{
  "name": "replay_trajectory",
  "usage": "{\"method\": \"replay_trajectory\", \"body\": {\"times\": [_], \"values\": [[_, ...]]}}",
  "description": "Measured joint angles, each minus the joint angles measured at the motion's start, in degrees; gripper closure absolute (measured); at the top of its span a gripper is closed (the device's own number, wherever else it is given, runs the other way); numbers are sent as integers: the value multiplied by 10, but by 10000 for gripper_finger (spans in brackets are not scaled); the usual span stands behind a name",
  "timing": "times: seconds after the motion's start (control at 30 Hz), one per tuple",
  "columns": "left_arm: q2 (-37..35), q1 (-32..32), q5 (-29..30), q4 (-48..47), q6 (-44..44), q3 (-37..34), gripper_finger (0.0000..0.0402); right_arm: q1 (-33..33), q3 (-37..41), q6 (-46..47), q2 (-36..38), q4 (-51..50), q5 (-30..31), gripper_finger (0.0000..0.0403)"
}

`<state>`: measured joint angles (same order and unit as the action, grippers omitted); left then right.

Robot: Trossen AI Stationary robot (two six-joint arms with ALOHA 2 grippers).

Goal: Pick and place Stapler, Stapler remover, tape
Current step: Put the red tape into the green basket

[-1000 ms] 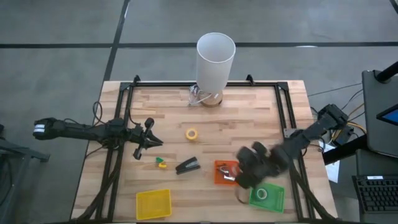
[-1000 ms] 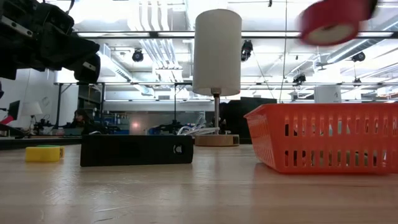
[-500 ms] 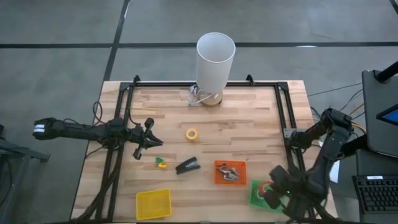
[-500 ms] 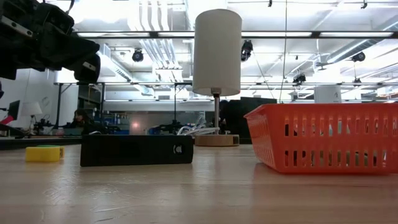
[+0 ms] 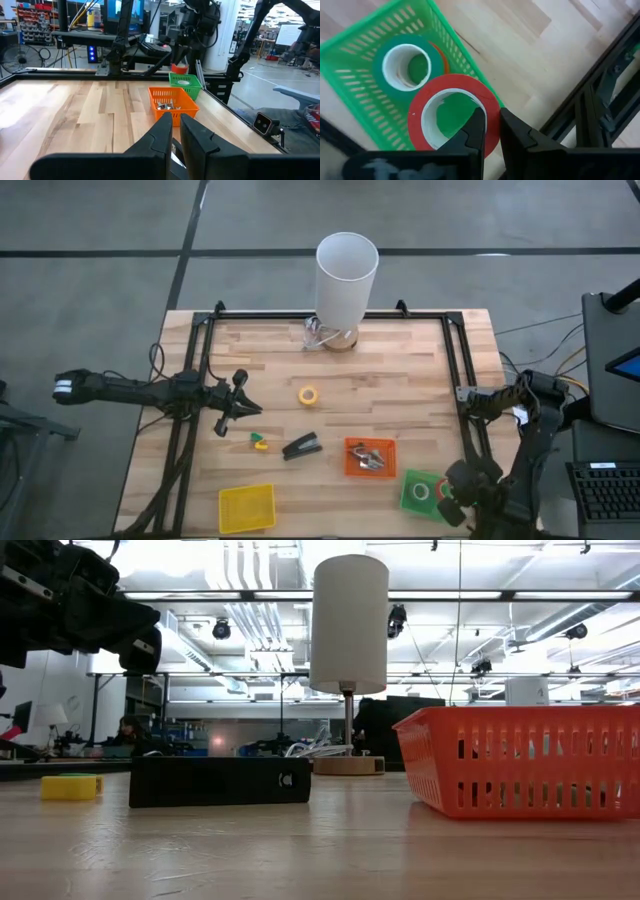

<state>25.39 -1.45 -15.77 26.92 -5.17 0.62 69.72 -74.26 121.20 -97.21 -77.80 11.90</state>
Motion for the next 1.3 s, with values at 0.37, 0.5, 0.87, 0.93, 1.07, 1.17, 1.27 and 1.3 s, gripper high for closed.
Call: {"method": "replay_trajectory", "body": {"times": [0.37, 0.5, 0.87, 0.93, 1.07, 1.17, 1.27, 1.3], "values": [[0, 0, 0, 0, 0, 0, 362, -1, 0, -3, -50, 2, -4, 369], [0, 0, 0, 0, 0, 0, 362, -1, 0, -3, -65, 9, -4, 369], [0, 0, 0, 0, 0, 0, 362, -1, 4, -3, -70, 30, 1, 369], [0, 0, 0, 0, 0, 0, 362, -1, 8, -4, -70, 42, 9, 369], [0, 0, 0, 0, 0, 0, 362, -1, 23, -15, -70, 80, 25, 368], [0, 0, 0, 0, 0, 0, 362, -4, 36, -15, -70, 101, 27, 355], [0, 0, 0, 0, 0, 0, 362, -7, 44, -14, -70, 106, 27, 329], [0, 0, 0, 0, 0, 0, 362, -7, 45, -15, -70, 108, 26, 319]]}}
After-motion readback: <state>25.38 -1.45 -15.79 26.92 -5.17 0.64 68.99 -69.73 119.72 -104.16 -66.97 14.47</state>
